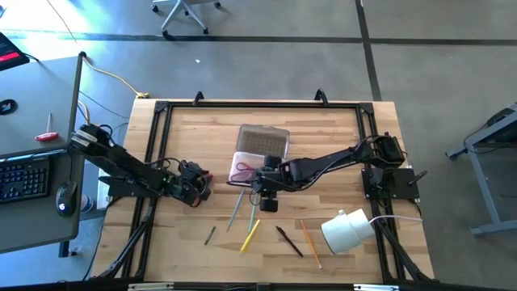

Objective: Pick & place school supplies into a supply box
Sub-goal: Put the pink pen into the black supply box

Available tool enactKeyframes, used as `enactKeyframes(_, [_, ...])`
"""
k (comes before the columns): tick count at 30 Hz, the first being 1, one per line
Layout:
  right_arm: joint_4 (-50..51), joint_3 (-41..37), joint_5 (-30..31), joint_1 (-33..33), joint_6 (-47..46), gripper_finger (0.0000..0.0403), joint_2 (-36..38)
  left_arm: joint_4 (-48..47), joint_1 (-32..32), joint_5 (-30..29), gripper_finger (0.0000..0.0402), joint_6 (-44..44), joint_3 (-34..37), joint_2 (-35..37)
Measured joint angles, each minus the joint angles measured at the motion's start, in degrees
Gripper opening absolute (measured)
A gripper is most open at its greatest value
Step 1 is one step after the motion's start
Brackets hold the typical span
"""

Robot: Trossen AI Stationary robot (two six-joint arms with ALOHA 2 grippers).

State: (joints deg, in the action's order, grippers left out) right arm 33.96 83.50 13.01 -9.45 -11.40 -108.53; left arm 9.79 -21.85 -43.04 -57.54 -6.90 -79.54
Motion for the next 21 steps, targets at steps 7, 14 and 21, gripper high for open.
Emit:
enactKeyframes(7, [0.02, 0.0, -0.11, -1.7, -0.22, 0.0119, -0.02, 0.69, -1.0, -0.83, 0.0121, -4.23, -0.28, -1.59])
enactKeyframes(14, [0.05, 0.0, -0.11, -3.6, -0.18, 0.0119, -0.02, -2.2, -6.19, -3.17, 0.0059, -10.98, -0.22, -1.8])
enactKeyframes(21, [-0.57, 0.0, 0.14, -4.62, -1.63, 0.0119, -0.02, -1.89, -6.25, -5.19, 0.0041, -8.51, -2.02, -0.95])
